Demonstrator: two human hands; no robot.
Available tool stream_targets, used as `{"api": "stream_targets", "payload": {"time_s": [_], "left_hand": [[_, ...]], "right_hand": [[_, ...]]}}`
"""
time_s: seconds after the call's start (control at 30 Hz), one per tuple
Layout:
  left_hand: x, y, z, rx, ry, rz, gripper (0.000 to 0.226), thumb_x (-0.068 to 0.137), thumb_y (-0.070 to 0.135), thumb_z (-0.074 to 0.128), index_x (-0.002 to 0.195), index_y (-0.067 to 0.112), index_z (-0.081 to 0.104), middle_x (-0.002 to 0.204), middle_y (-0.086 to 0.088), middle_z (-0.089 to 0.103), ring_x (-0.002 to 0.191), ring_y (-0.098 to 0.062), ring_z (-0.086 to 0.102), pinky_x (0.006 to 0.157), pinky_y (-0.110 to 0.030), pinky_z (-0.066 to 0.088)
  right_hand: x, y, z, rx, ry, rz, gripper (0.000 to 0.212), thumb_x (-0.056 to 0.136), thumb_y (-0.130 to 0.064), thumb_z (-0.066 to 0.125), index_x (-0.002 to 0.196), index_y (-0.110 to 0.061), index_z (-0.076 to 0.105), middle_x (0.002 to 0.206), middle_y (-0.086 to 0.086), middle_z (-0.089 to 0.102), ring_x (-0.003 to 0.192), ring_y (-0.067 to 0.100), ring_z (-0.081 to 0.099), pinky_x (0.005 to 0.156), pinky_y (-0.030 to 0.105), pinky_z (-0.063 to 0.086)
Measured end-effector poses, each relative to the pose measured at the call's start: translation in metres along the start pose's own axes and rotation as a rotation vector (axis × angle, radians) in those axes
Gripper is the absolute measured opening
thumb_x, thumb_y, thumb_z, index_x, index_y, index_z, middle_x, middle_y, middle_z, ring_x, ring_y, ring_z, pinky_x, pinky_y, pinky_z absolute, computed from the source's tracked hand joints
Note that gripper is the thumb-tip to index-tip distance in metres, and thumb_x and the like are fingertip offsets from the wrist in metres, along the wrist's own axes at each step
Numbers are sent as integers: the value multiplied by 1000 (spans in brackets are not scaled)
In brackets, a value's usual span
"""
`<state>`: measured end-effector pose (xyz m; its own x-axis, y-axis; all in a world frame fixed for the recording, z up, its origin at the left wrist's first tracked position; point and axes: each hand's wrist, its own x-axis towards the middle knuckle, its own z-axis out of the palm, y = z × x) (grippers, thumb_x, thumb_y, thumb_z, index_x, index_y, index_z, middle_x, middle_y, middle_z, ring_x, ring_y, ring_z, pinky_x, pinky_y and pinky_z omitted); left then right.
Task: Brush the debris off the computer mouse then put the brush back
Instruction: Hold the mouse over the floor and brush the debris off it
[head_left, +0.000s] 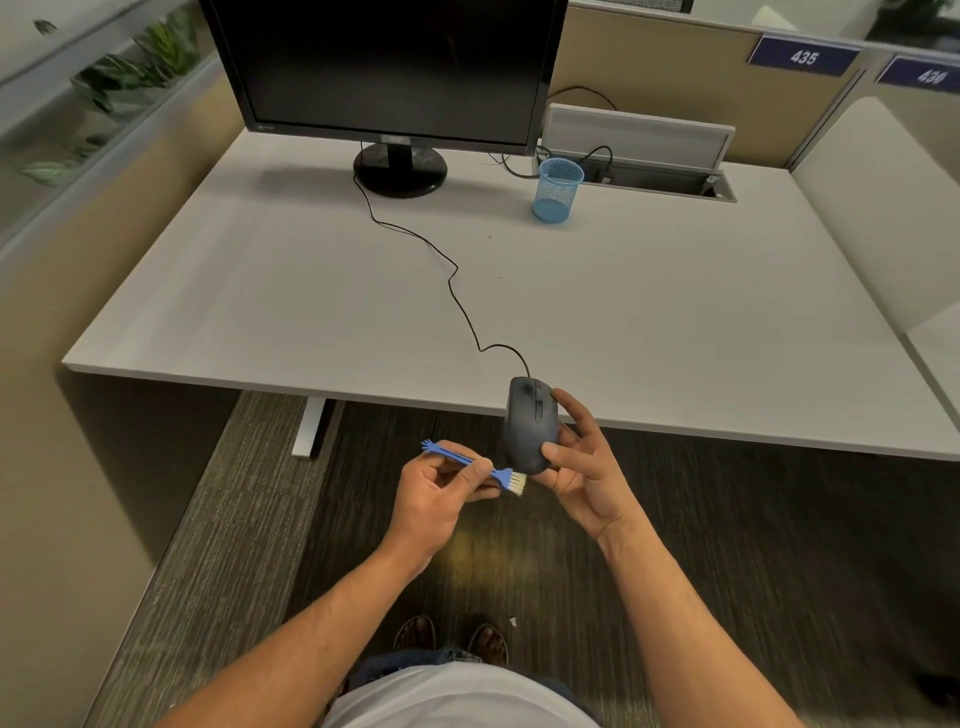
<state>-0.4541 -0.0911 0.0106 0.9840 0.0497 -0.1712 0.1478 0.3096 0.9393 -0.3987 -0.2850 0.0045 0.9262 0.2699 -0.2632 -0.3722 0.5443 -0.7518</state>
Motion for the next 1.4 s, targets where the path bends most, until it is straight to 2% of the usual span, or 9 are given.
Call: {"api": "stream_targets", "payload": {"time_s": [0.23, 0.37, 0.57, 0.7, 0.93, 1.1, 1.23, 1.4], "left_hand": [[22, 21, -13, -18, 69, 65, 24, 79, 23, 72, 95, 5, 69, 89, -9, 75, 90, -28, 74, 72, -28, 61], [40, 32, -10, -24, 100, 108, 23, 80, 25, 71, 94, 6, 69, 85, -6, 76, 85, -24, 75, 72, -27, 60], [58, 39, -4, -16, 118, 124, 16, 86, 21, 70, 97, 8, 69, 91, -8, 77, 90, -24, 75, 74, -26, 60], [59, 40, -1, -17, 117, 100, 27, 81, 28, 71, 98, 8, 68, 92, -7, 76, 92, -23, 75, 74, -25, 60], [47, 28, -5, 3, 82, 52, 8, 88, 15, 68, 95, 10, 69, 89, -3, 77, 90, -21, 75, 71, -23, 60], [34, 21, -6, -5, 70, 24, 23, 80, 23, 71, 97, 7, 68, 92, -8, 76, 93, -25, 74, 72, -26, 60], [29, 20, -11, -12, 61, 15, 23, 79, 23, 71, 96, 8, 68, 93, -10, 75, 93, -25, 74, 73, -27, 60], [22, 17, -10, -6, 57, 9, 22, 79, 24, 71, 95, 9, 69, 93, -9, 75, 94, -25, 74, 74, -29, 61]], "right_hand": [[-5, -2, -2, -26, -42, 38, 78, 67, 4, 80, 137, -23, 60, 136, 16, 63, 126, 38, 61, 81, 48, 60], [-8, -2, 0, -57, -62, 62, 84, 63, -1, 83, 140, -21, 57, 141, 19, 57, 128, 40, 58, 81, 48, 61], [-10, 0, 2, -77, -101, 79, 82, 63, -2, 83, 138, -23, 58, 140, 13, 60, 127, 38, 60, 80, 48, 62], [-10, 1, 1, -65, -95, 78, 81, 63, -1, 83, 137, -23, 60, 138, 12, 61, 127, 38, 59, 79, 47, 62], [-6, 0, 0, -68, -69, 72, 82, 62, 0, 83, 138, -21, 59, 137, 13, 63, 127, 39, 60, 78, 47, 62], [-4, 3, -1, -77, -52, 62, 81, 63, 0, 84, 138, -21, 59, 136, 12, 64, 126, 38, 60, 78, 47, 61], [-1, 1, -3, -71, -36, 60, 84, 63, 0, 85, 140, -20, 58, 141, 15, 58, 128, 38, 59, 81, 49, 60], [2, -2, -5, -50, -30, 46, 79, 67, 5, 81, 139, -23, 59, 139, 17, 60, 126, 38, 61, 80, 49, 60]]}}
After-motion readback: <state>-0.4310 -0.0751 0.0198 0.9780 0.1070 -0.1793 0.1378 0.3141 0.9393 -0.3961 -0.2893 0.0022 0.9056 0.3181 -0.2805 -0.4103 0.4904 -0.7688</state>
